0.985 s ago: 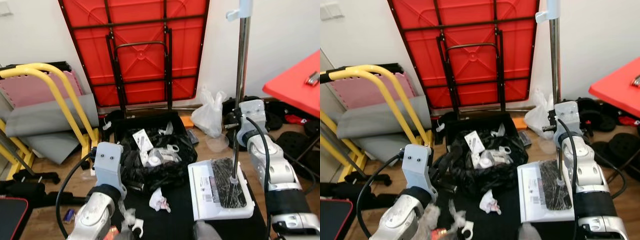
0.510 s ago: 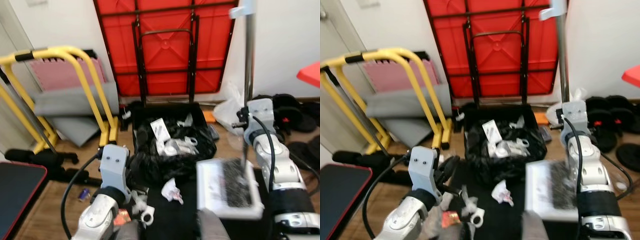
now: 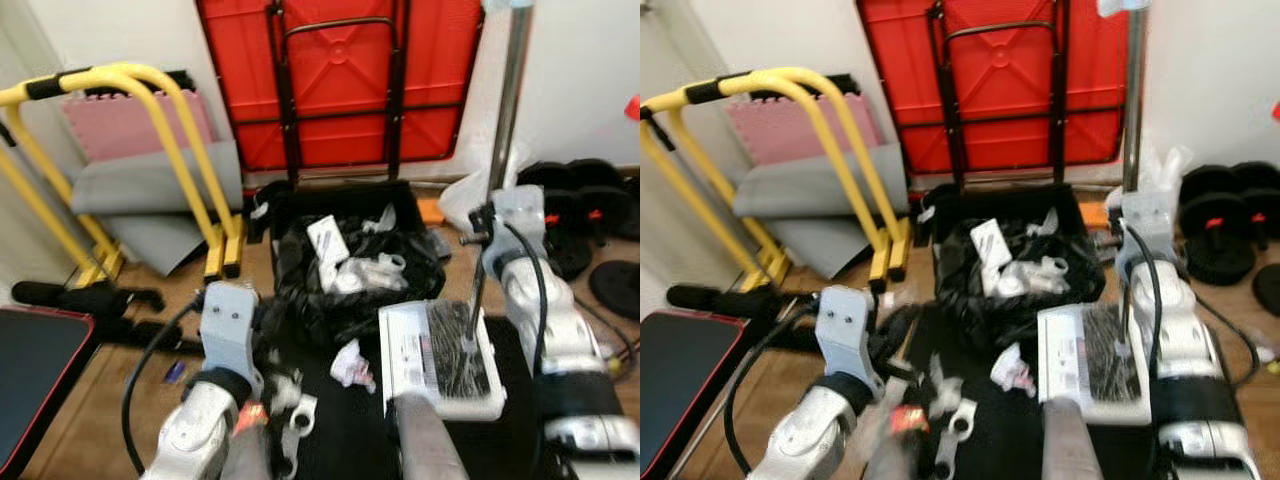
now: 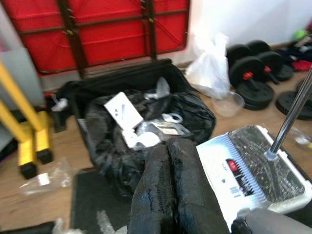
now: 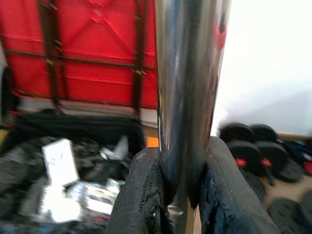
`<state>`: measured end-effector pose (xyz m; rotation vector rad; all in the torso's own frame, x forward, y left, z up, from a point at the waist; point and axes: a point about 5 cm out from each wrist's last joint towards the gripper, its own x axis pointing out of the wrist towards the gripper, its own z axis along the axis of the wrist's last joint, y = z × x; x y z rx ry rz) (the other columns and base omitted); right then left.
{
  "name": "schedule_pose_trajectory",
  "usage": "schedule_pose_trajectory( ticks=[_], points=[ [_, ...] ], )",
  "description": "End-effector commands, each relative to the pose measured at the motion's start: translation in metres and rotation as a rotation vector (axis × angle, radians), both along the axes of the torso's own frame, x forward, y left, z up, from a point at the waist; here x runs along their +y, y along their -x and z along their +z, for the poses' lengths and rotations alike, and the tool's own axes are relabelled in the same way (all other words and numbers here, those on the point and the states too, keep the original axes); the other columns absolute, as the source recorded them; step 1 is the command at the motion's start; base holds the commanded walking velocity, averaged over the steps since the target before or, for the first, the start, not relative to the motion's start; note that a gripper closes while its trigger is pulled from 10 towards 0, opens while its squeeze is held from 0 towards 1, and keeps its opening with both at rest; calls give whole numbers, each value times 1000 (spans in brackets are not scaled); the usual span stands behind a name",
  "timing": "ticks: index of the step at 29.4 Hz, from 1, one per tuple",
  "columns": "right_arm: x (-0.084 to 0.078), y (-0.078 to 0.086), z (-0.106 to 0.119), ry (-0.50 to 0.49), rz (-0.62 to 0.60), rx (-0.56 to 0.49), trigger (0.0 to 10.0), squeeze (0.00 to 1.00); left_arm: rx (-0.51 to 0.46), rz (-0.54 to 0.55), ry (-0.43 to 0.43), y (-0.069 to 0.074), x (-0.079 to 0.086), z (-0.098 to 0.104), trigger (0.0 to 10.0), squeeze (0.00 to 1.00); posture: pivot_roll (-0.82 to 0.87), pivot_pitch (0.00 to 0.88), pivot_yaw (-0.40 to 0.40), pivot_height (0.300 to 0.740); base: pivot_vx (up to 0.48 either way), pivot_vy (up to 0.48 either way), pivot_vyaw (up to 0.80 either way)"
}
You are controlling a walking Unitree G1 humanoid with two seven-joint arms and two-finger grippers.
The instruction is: Sweep floor
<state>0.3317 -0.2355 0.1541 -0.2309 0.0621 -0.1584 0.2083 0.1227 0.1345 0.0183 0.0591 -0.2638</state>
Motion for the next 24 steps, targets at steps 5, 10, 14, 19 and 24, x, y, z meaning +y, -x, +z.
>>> schedule_pose_trajectory(
  ticks=[5, 10, 14, 19, 24],
  points=[
    [-10, -7, 12, 19, -47, -77, 10000, 0, 15, -20, -11, 2, 3, -2, 10000, 0, -128, 50, 26, 570, 0, 0, 0],
    [-16, -9, 0, -48, -69, -45, 10000, 0, 21, -23, -15, 4, 5, -1, 10000, 0, -116, 67, 35, 555, 0, 0, 0],
    [-15, -8, -5, -56, -65, -40, 10000, 0, 24, -25, -17, 5, 6, -1, 10000, 0, -113, 71, 39, 550, 0, 0, 0],
    [-14, -7, -12, -53, -57, -36, 10000, 0, 29, -29, -19, 6, 7, -1, 10000, 0, -101, 83, 50, 540, 0, 0, 0],
    [-16, -10, -15, -51, -51, -37, 10000, 0, 36, -36, -26, 10, 9, 0, 10000, 0, -86, 100, 56, 525, 0, 0, 0]
  ],
)
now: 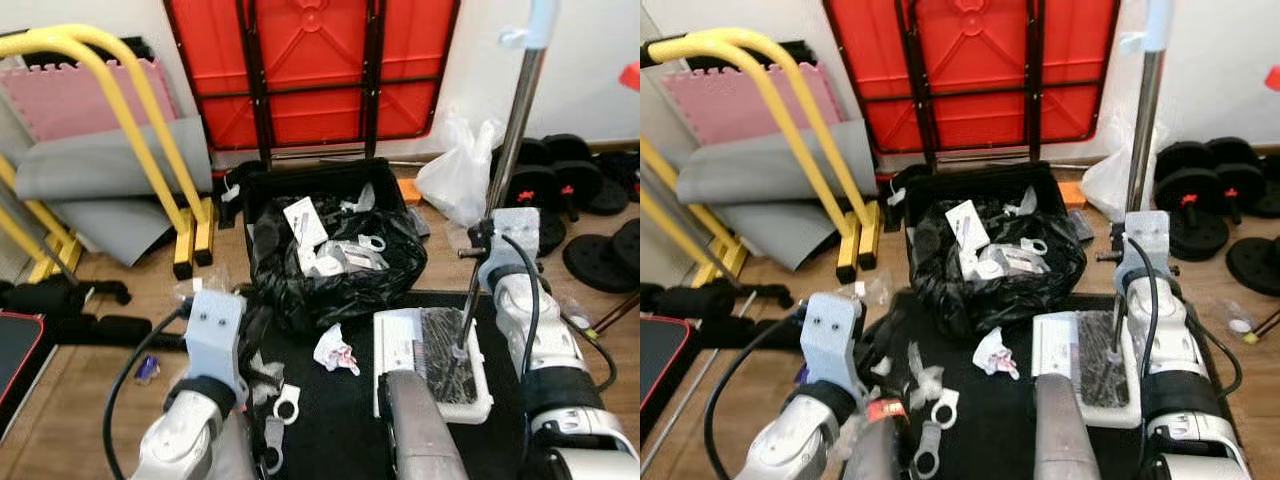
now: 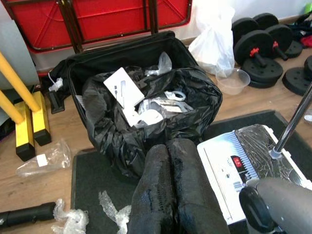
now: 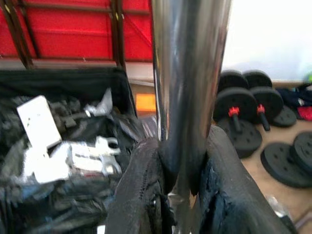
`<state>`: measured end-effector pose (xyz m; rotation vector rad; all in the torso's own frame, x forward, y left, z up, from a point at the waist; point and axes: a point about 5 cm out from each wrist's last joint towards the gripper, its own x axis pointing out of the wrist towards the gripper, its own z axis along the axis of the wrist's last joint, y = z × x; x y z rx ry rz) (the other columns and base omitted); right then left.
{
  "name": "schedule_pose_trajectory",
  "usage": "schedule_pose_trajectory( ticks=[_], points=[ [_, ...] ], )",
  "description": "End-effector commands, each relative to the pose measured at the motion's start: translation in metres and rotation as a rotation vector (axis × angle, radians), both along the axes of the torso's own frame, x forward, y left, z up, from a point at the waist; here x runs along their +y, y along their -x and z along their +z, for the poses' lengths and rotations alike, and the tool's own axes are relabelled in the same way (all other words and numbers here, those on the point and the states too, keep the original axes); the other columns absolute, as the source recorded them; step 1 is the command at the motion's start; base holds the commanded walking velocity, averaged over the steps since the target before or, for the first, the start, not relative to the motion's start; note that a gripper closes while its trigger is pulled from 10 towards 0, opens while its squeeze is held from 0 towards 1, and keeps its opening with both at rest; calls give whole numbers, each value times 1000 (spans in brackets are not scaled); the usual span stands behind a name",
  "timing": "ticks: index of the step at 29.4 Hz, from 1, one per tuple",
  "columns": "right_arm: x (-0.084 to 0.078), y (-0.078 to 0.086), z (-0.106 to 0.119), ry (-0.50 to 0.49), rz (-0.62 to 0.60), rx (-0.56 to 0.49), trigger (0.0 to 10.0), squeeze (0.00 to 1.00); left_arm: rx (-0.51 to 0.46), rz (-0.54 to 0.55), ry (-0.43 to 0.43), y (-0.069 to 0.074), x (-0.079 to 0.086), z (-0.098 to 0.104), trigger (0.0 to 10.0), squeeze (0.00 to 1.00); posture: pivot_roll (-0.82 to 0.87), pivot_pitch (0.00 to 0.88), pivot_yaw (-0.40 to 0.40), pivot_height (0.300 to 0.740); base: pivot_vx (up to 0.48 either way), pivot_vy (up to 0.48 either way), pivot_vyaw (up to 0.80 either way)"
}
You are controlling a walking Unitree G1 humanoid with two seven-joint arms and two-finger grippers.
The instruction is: Sweep floor
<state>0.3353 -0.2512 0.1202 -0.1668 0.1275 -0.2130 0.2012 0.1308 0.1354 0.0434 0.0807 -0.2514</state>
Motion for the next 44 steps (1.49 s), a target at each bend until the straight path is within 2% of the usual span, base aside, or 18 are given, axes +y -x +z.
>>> schedule_pose_trajectory(
  ticks=[1, 6, 11, 22, 23, 29, 31, 34, 35, 37, 38, 40, 41, 44],
  points=[
    [0, -7, 19, 18, 10, -90, 10000, 0, 19, -48, 3, 3, 1, -1, 10000, 0, -86, 100, 56, 525, 0, 0, 0],
    [5, -14, 26, -18, 42, -150, 10000, 0, 27, -50, 1, 6, 1, -2, 10000, 0, -84, 85, 63, 506, 0, 0, 0],
    [7, -15, 27, -50, 72, -175, 10000, 0, 28, -51, 1, 6, 1, -2, 10000, 0, -76, 95, 64, 506, 0, 0, 0],
    [2, -15, 18, -75, 66, -159, 10000, 0, 30, -51, -2, 6, 1, 0, 10000, 0, -68, 107, 63, 506, 0, 0, 0],
    [1, -13, 13, -84, 75, -147, 10000, 1000, 30, -54, -6, 6, 1, 1, 10000, 0, -67, 108, 65, 506, 0, 0, 0],
    [-7, -4, -3, -55, 57, -87, 10000, 1000, 28, -58, -15, 4, 1, 1, 10000, 0, -71, 106, 60, 506, 0, 0, 0],
    [-22, 6, -11, -13, 16, -40, 10000, 1000, 26, -55, -16, 2, 1, 0, 10000, 0, -88, 98, 59, 506, 0, 0, 0],
    [-29, 13, -17, 6, 0, -7, 10000, 1000, 25, -54, -16, 1, 1, 0, 10000, 0, -96, 92, 57, 506, 0, 0, 0],
    [-34, 21, -23, 16, -8, 35, 10000, 859, 24, -54, -15, -1, 0, -1, 10000, 0, -108, 88, 57, 506, 0, 0, 0],
    [-34, 21, -23, 16, -8, 35, 10000, 859, 24, -54, -15, -1, 0, -1, 10000, 0, -108, 88, 57, 506, 0, 0, 0],
    [-35, 31, -29, 21, 5, 79, 10000, 0, 22, -55, -15, -2, 0, -2, 10000, 0, -120, 80, 53, 506, 0, 0, 0],
    [-35, 31, -29, 21, 5, 79, 10000, 0, 22, -55, -15, -2, 0, -2, 10000, 0, -120, 80, 53, 506, 0, 0, 0],
    [-34, 38, -33, 38, 27, 121, 10000, 0, 21, -55, -14, -4, 0, -2, 10000, 0, -132, 77, 50, 506, 0, 0, 0],
    [-34, 38, -33, 38, 27, 121, 10000, 0, 21, -55, -14, -4, 0, -2, 10000, 0, -132, 77, 50, 506, 0, 0, 0]
  ],
)
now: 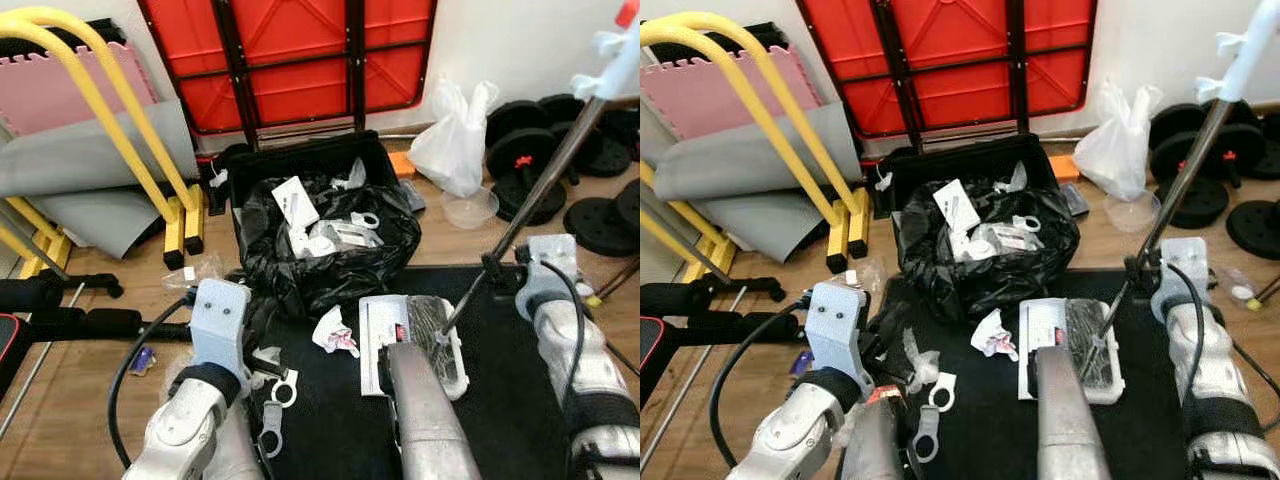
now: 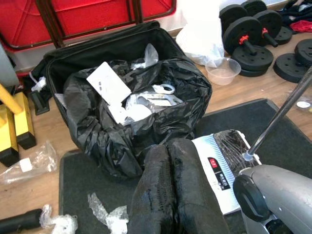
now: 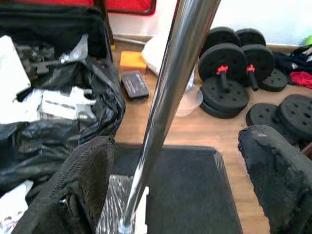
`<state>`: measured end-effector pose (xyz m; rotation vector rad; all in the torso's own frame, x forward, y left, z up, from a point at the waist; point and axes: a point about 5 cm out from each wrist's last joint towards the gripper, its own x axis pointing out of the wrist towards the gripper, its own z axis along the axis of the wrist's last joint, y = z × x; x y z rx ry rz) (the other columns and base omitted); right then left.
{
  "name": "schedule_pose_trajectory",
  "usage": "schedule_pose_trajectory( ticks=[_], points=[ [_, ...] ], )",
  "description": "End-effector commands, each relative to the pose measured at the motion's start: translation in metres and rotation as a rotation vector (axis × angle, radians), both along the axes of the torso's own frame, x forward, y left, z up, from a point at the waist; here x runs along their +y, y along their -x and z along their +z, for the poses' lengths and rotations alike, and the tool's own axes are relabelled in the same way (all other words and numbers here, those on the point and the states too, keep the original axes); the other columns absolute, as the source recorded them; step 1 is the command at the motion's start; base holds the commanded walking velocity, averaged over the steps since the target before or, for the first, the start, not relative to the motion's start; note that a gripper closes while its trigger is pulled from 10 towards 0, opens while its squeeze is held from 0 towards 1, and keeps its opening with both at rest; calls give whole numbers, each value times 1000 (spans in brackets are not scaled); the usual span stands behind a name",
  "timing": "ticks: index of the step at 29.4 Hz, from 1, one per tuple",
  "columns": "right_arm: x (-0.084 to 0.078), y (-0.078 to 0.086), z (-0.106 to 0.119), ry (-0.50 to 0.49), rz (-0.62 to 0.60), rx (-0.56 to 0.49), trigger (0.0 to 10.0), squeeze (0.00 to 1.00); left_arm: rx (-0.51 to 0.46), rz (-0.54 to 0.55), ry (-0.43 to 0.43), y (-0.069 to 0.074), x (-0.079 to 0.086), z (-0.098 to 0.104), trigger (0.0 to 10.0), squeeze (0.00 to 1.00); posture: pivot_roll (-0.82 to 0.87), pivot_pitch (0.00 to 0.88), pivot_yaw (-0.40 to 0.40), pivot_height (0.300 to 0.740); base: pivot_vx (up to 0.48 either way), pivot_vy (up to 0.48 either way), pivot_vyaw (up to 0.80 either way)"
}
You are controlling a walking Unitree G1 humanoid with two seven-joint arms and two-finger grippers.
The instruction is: Sweep floor
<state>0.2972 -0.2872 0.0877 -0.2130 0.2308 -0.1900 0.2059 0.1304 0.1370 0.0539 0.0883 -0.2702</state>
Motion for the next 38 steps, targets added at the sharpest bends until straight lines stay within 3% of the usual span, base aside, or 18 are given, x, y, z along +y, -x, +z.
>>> schedule_pose_trajectory(
  ticks=[1, 6, 12, 24, 25, 27, 28, 34, 38],
  points=[
    [2, 0, -1, 4, 11, 12, 10000, 0, 15, -36, -4, 1, 0, -4, 10000, 0, -132, 77, 50, 506, 0, 0, 0],
    [3, 4, 5, 23, 35, 15, 10000, 0, 9, -36, 3, -3, -2, -4, 10000, 0, -150, 64, 53, 506, 0, 0, 0],
    [3, -25, 28, 33, 56, -71, 10000, 0, 1, -35, 6, -2, -3, -3, 10000, 0, -132, 67, 53, 506, 0, 0, 0],
    [10, -44, 48, -33, 82, -113, 10000, 0, 2, -36, 4, 3, -2, -1, 10000, 0, -103, 90, 56, 506, 0, 0, 0],
    [10, -46, 51, -29, 85, -121, 3569, 0, 3, -36, 3, 4, -2, -1, 10000, 0, -100, 91, 54, 506, 0, 0, 0],
    [10, -46, 51, -29, 85, -121, 3569, 0, 3, -36, 3, 4, -2, -1, 10000, 0, -100, 91, 54, 506, 0, 0, 0],
    [9, -47, 52, -25, 84, -128, 0, 0, 4, -35, 3, 4, -2, 0, 10000, 0, -100, 92, 53, 506, 0, 0, 0],
    [0, -41, 55, 10, 66, -121, 0, 0, 9, -34, 8, 5, -3, -1, 10000, 0, -110, 95, 52, 506, 0, 0, 0],
    [-18, -34, 67, 75, 19, -117, 0, 0, 11, -36, 16, 3, -4, -2, 10000, 0, -124, 94, 54, 506, 0, 0, 0]
  ],
)
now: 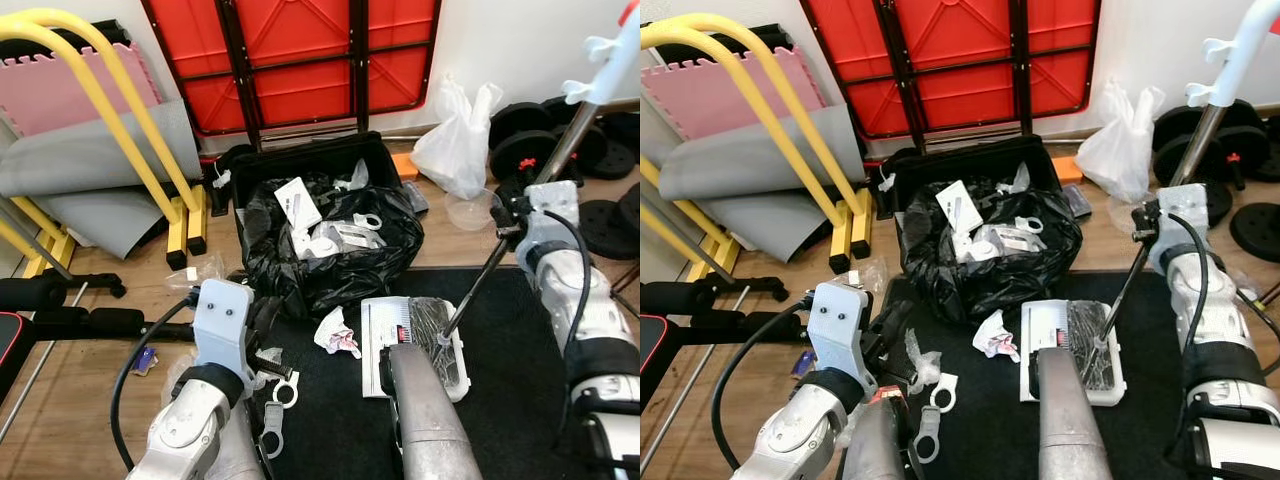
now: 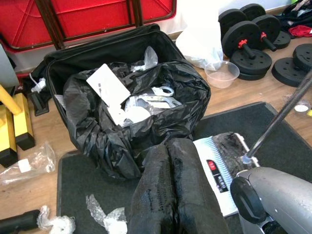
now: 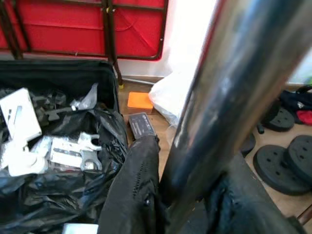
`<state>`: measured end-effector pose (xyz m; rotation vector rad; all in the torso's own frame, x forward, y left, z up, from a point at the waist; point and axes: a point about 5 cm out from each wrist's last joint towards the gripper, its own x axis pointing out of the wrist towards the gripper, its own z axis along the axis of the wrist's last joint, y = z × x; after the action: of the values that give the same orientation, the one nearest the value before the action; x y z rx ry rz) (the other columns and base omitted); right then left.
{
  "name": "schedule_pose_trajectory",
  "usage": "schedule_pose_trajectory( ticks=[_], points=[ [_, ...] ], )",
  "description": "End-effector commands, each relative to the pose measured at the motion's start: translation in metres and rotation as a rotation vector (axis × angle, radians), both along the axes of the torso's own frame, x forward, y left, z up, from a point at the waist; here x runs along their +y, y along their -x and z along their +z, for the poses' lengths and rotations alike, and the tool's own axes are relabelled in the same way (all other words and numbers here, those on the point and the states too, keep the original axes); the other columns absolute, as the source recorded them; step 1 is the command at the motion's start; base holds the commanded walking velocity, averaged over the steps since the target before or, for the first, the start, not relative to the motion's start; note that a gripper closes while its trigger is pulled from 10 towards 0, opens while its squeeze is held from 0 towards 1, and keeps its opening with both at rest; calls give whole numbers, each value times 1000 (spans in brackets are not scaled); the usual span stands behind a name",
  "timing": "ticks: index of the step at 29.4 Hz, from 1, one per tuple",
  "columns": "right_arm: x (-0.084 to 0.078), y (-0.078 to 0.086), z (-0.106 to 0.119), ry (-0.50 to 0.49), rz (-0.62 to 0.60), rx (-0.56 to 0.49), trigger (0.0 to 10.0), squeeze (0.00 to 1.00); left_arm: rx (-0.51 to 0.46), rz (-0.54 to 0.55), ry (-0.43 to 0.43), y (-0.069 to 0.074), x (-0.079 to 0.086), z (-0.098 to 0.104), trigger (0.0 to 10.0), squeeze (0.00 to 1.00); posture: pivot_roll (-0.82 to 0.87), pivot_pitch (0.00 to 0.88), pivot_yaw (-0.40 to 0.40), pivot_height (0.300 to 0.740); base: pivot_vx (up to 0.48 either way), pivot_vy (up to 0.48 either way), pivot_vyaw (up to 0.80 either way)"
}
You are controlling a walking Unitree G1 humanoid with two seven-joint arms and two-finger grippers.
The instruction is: Sweep floor
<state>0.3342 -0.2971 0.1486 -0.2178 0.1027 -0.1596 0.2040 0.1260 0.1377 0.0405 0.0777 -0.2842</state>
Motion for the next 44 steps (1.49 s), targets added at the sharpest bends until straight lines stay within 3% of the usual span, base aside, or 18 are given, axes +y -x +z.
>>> schedule_pose_trajectory(
  ticks=[1, 12, 17, 18, 21, 22, 23, 24, 25, 26, 32, 38, 40, 44],
  points=[
    [-13, 3, 13, 77, -43, -2, 0, 0, 19, -22, 2, 1, 0, -2, 10000, 0, -127, 93, 54, 506, 0, 0, 0],
    [-13, -5, 46, 86, -44, -70, 0, 0, 18, -18, 1, 0, 1, -3, 10000, 0, -126, 89, 56, 506, 0, 0, 0],
    [-7, -5, 37, 39, -29, -54, 0, 0, 18, -17, 0, 0, 2, -2, 10000, 0, -125, 93, 57, 506, 0, 0, 0],
    [-5, -2, 19, 12, -28, 5, 9216, 0, 18, -18, 0, 0, 1, -2, 10000, 0, -122, 94, 55, 506, 0, 0, 0],
    [-5, -2, 19, 12, -28, 5, 9216, 0, 18, -18, 0, 0, 1, -2, 10000, 0, -122, 94, 55, 506, 0, 0, 0],
    [-4, 0, 13, 3, -25, 20, 10000, 0, 18, -18, 0, 0, 2, -2, 10000, 0, -122, 95, 55, 506, 0, 0, 0],
    [-4, 0, 13, 3, -25, 20, 10000, 0, 18, -18, 0, 0, 2, -2, 10000, 0, -122, 95, 55, 506, 0, 0, 0],
    [-4, 3, 9, -7, -27, 27, 10000, 937, 18, -18, 0, 0, 2, -2, 10000, 0, -123, 96, 55, 506, 0, 0, 0],
    [-4, 3, 9, -7, -27, 27, 10000, 937, 18, -18, 0, 0, 2, -2, 10000, 0, -123, 96, 55, 506, 0, 0, 0],
    [-4, 4, 6, -20, -22, 23, 10000, 1000, 18, -18, 0, 0, 2, -2, 10000, 0, -123, 96, 55, 506, 0, 0, 0],
    [-7, 10, -3, -5, -15, 56, 10000, 1000, 19, -18, 0, 0, 2, -2, 10000, 0, -126, 99, 55, 506, 0, 0, 0],
    [-25, 31, -24, 53, -91, 213, 10000, 1000, 19, -19, 3, 0, 1, -3, 10000, 0, -139, 99, 50, 506, 0, 0, 0],
    [-25, 31, -24, 53, -91, 213, 10000, 1000, 19, -19, 3, 0, 1, -3, 10000, 0, -139, 99, 50, 506, 0, 0, 0],
    [-31, 44, -41, 51, -122, 309, 10000, 1000, 19, -21, 6, -1, 0, -3, 10000, 0, -145, 97, 48, 506, 0, 0, 0]
  ],
)
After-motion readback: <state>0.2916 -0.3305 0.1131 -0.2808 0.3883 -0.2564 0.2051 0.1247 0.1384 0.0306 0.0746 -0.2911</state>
